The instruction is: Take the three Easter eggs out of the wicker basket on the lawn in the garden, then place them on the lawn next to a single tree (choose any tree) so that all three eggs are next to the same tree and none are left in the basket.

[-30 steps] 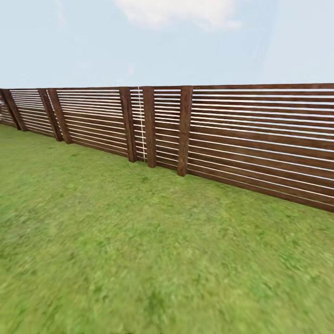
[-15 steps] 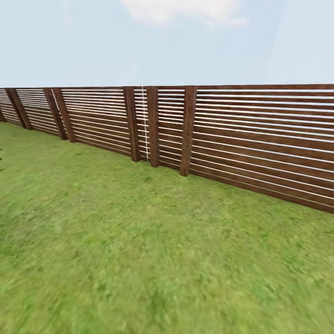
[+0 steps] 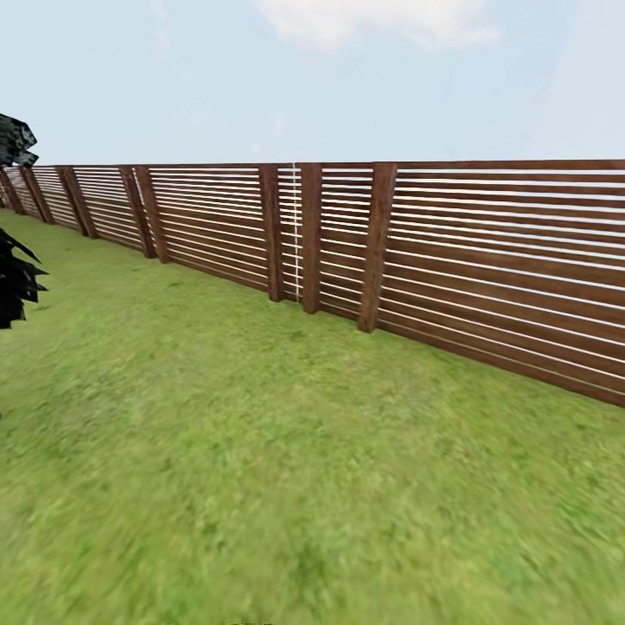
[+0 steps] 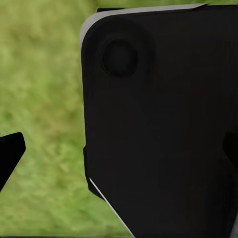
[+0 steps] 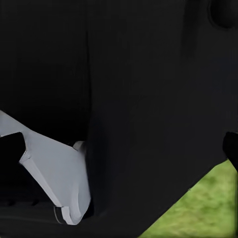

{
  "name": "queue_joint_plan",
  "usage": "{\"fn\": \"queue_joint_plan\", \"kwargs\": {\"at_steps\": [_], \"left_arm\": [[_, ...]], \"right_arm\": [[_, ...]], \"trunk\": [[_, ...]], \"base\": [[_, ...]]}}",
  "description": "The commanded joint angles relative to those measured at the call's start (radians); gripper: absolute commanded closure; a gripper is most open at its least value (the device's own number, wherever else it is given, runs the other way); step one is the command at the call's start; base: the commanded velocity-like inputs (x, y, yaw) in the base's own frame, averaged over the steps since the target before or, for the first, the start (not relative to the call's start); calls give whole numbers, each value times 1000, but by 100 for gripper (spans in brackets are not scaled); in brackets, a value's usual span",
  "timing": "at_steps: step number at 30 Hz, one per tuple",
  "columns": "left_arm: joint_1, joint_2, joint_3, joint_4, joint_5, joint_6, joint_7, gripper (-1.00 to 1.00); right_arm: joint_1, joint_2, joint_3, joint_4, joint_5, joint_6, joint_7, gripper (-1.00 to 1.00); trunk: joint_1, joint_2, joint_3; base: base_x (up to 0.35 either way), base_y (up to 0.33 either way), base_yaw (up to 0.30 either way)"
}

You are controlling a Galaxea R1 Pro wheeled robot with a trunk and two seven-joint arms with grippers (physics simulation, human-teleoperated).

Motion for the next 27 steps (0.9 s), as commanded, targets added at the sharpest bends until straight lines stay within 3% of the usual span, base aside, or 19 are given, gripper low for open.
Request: {"fn": "queue_joint_plan", "kwargs": {"at_steps": [1,18,27], "left_arm": [[-1,0,0,1,0,-4,-1,-100],[-1,0,0,1,0,-5,0,-100],[-1,0,0,1,0,-5,0,-100]], "right_arm": [[0,1,-1,-1,0,-1,0,-100],[0,29,1,-6,3,0,2,-100],[0,31,2,-12,9,0,2,-100]], "trunk": [[0,0,-1],[0,0,-8],[0,0,-15]], "base": [[0,0,285],[0,0,282],[0,0,275]]}}
